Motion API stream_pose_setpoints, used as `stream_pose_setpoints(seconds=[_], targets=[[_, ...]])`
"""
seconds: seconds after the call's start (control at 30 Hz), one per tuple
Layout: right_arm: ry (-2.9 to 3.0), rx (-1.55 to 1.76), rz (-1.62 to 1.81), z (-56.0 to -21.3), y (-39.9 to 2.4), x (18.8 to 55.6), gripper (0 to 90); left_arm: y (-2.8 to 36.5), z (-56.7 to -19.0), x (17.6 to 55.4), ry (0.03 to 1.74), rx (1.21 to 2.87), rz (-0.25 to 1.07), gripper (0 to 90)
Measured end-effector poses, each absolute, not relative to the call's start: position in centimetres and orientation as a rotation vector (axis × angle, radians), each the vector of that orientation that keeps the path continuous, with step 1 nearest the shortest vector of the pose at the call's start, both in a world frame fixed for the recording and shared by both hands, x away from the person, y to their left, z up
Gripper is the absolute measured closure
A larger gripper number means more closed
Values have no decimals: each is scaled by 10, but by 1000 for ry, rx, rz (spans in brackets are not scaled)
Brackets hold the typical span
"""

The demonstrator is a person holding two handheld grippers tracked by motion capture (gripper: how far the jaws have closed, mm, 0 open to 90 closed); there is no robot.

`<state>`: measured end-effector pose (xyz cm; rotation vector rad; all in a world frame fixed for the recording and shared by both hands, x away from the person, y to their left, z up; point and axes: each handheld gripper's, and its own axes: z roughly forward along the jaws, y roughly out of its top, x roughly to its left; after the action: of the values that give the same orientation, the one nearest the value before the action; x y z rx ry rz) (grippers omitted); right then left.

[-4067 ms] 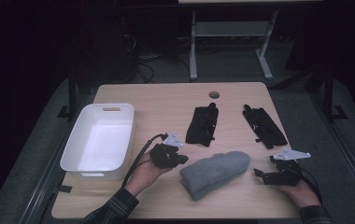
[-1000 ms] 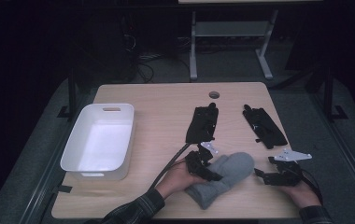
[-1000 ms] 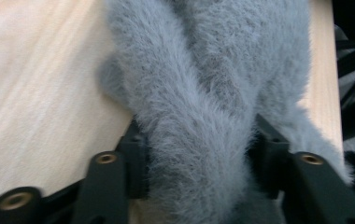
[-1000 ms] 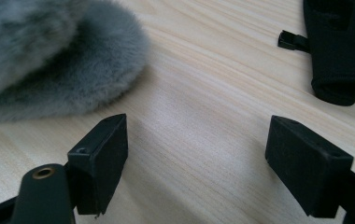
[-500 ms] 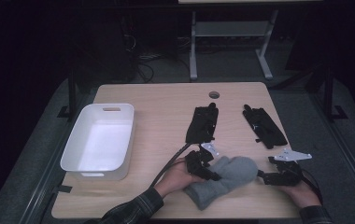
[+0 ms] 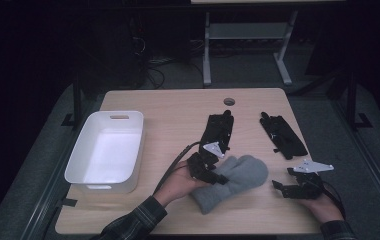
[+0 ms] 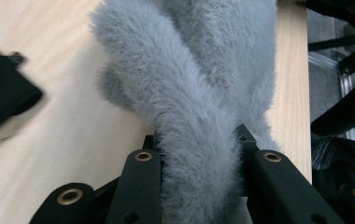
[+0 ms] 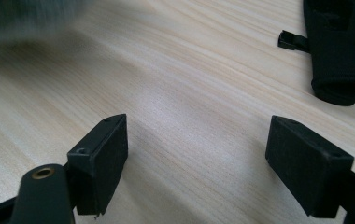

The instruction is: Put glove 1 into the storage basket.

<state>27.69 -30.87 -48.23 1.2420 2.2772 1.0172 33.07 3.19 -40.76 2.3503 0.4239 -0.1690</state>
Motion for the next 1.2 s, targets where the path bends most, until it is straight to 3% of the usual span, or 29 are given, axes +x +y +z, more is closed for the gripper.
stream_pose_setpoints(seconds=[0.6,1.2], targets=[[2278,1241,1016,-482,-309,277,204,86,-363,345,513,2317,-68,706],[2279,1243,1014,-482,-309,277,199,182,-312,360,726,2230,104,706]])
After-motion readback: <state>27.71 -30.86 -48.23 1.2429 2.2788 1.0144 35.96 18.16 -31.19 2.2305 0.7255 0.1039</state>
